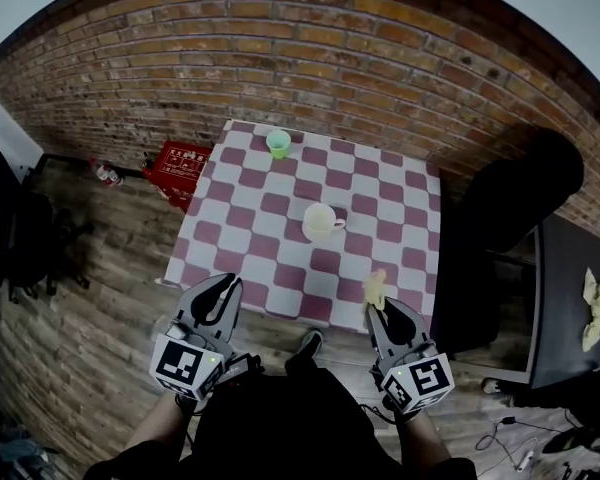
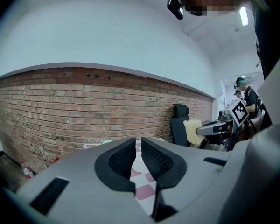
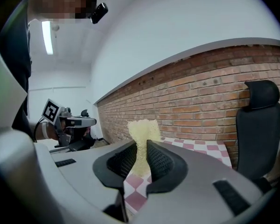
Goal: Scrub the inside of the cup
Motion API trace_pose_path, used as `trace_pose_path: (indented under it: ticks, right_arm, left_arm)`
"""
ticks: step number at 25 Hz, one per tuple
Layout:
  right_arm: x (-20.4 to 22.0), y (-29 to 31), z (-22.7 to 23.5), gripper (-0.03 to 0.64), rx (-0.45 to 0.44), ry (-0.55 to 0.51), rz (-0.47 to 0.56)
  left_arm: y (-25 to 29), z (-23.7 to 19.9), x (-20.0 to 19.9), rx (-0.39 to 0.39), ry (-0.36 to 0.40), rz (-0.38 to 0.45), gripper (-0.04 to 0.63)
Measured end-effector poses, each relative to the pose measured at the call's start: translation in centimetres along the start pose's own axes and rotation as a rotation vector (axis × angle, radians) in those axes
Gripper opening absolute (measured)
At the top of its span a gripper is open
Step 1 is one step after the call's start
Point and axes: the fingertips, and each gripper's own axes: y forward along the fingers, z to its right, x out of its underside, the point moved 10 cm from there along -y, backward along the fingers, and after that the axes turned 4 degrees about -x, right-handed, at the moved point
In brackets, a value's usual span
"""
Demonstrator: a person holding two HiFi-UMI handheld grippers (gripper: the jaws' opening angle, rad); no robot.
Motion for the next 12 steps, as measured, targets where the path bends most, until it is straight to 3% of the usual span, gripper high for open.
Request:
trace_pose_path:
  ticks: [8, 12]
  right_arm:
    - [-0.5, 5.4, 6.0, 0.081, -0.053, -0.062, -0.092]
    - [-0.7, 7.9, 7.5, 0.081, -0.069, -0.089, -0.117]
  left_arm:
    - [5.4, -1.0, 0.3, -0.008, 0.054, -0.088, 0.033]
    - [7.2, -1.1, 0.9, 0.025, 0.048, -0.120, 0.086]
